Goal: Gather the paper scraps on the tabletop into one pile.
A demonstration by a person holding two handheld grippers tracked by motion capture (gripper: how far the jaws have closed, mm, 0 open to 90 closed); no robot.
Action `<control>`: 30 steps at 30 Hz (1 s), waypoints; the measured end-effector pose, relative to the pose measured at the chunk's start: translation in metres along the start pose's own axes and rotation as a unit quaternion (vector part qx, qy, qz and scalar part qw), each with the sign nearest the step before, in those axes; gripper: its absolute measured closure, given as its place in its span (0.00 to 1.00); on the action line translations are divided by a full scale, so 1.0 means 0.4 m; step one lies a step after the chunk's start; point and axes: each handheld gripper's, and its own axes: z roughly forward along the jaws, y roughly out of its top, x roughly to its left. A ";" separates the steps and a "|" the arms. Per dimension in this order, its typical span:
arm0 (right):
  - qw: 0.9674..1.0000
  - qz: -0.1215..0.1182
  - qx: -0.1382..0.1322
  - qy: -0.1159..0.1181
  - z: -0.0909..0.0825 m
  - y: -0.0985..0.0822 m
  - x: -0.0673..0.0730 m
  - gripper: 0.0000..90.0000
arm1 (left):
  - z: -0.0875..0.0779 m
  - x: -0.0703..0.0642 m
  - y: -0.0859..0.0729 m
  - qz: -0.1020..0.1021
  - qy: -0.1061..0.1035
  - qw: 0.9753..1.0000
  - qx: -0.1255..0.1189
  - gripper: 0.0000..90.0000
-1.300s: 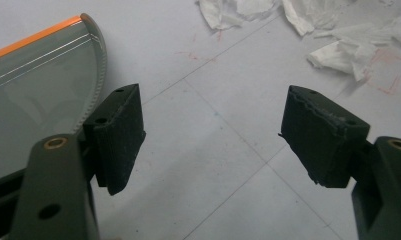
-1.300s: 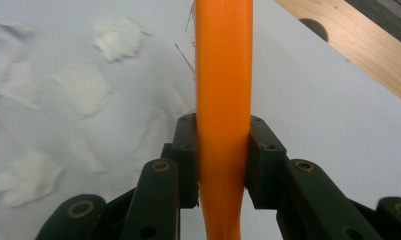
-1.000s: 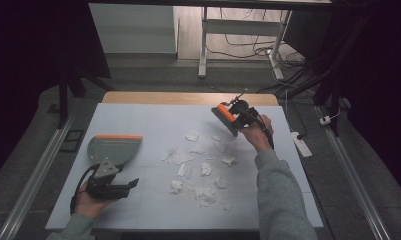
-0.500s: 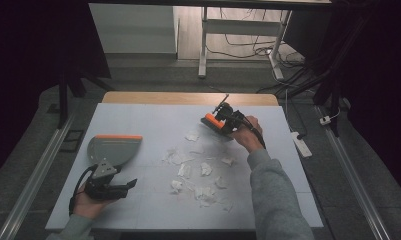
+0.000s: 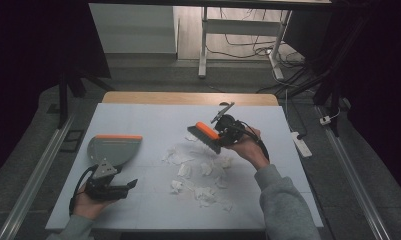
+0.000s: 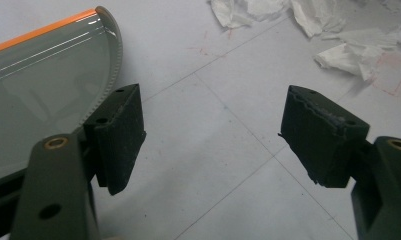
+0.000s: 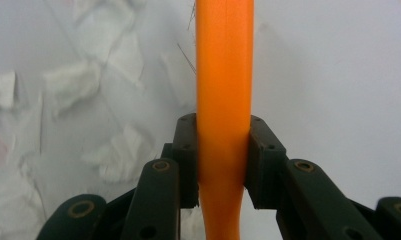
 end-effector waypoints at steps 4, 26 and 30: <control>0.999 0.004 -0.010 -0.033 -0.001 0.036 -0.024 0.79 | 0.004 -0.001 0.001 0.001 -0.001 1.000 0.001 0.29; 0.988 -0.110 0.095 -0.048 0.171 0.160 -0.005 0.79 | 0.010 0.007 -0.004 -0.003 -0.005 1.000 0.001 0.29; 0.989 -0.120 0.085 -0.030 0.143 0.128 0.035 0.79 | 0.011 0.006 -0.002 0.000 -0.006 1.000 0.001 0.30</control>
